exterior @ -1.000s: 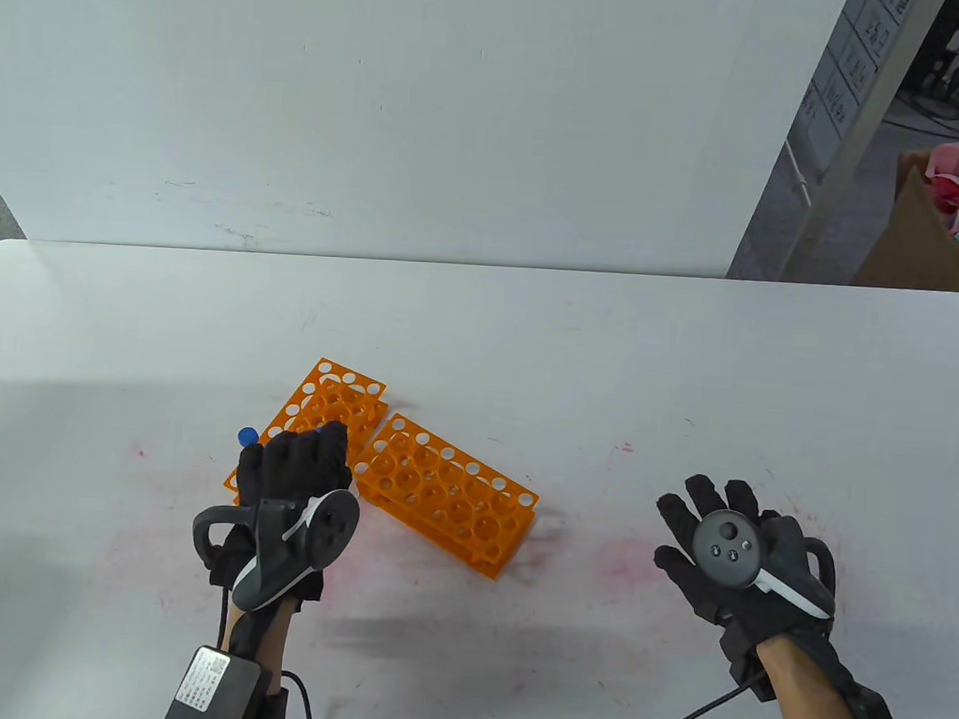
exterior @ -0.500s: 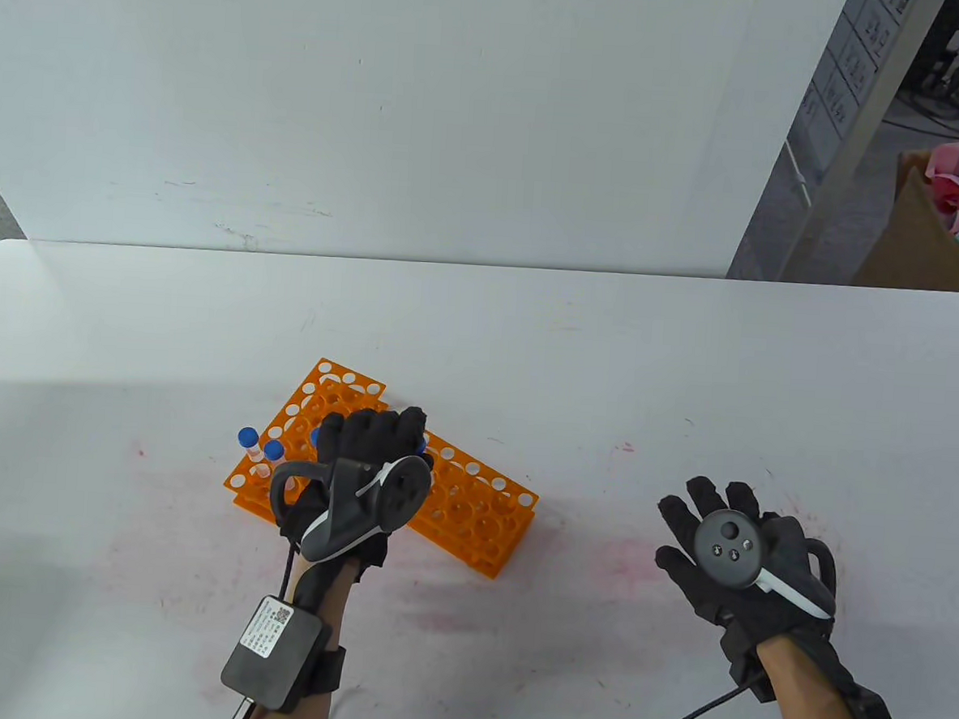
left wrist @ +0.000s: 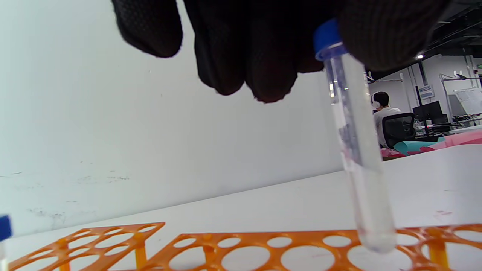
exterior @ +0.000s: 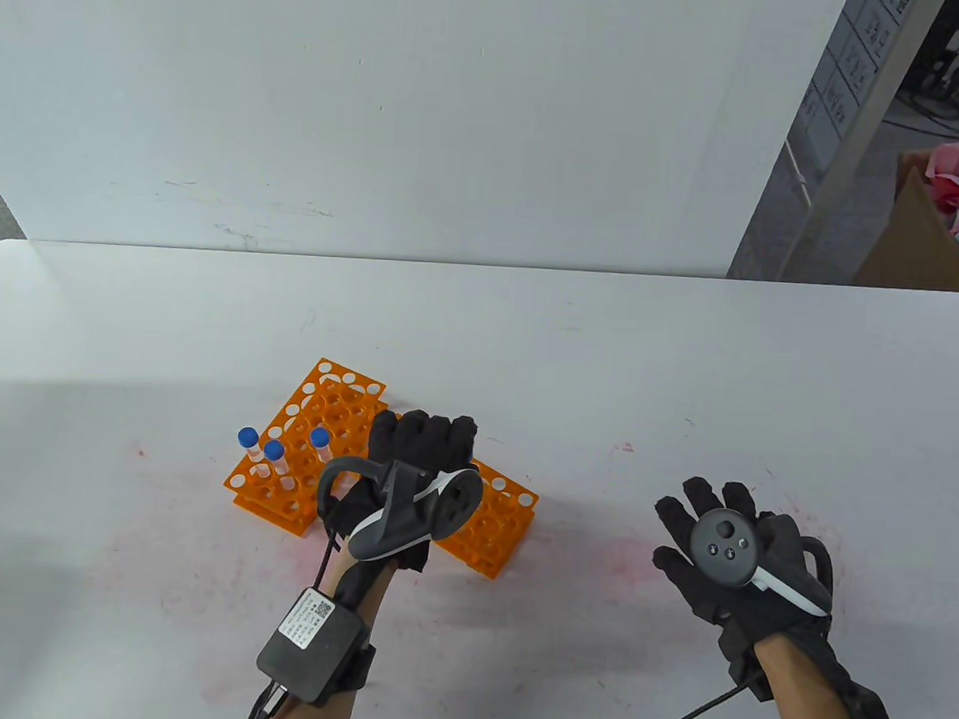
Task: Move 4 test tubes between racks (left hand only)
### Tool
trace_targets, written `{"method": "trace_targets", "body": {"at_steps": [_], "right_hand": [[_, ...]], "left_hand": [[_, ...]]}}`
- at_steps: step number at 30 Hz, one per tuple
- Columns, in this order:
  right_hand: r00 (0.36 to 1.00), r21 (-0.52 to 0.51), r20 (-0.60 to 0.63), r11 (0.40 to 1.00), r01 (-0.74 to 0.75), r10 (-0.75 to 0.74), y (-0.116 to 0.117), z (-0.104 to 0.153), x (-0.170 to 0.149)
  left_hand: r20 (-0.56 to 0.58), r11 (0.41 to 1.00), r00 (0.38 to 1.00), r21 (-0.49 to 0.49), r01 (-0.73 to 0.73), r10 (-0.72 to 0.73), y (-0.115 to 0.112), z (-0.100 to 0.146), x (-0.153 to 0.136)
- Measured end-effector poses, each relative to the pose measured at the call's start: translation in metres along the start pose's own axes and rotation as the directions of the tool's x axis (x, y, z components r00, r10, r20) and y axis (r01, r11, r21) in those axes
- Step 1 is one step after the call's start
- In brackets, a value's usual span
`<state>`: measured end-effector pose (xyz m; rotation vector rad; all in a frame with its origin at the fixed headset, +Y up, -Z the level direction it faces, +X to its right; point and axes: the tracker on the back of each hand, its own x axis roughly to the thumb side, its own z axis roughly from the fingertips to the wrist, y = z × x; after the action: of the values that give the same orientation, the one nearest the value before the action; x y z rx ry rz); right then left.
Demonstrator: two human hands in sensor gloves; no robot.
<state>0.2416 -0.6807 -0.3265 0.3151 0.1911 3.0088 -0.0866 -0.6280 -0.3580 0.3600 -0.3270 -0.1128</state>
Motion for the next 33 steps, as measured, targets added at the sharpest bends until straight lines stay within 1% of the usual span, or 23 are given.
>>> {"method": "trace_targets", "body": {"at_steps": [4, 7, 22, 33], "right_hand": [[1.0, 0.005, -0.004, 1.0, 0.005, -0.005, 0.0, 0.0, 0.0], [1.0, 0.007, -0.006, 1.0, 0.007, -0.007, 0.0, 0.0, 0.0], [1.0, 0.015, -0.007, 1.0, 0.012, -0.011, 0.001, -0.001, -0.001], [1.0, 0.019, -0.004, 1.0, 0.011, -0.011, 0.001, -0.001, -0.001]], "left_hand": [[0.047, 0.999, 0.998, 0.007, 0.046, -0.046, -0.004, -0.002, 0.011], [0.058, 0.999, 0.998, -0.008, 0.041, -0.04, -0.006, -0.003, 0.016], [0.099, 0.991, 0.992, -0.104, 0.084, -0.074, -0.029, -0.002, 0.024], [0.117, 0.987, 0.989, -0.126, 0.104, -0.089, -0.036, -0.001, 0.028]]}}
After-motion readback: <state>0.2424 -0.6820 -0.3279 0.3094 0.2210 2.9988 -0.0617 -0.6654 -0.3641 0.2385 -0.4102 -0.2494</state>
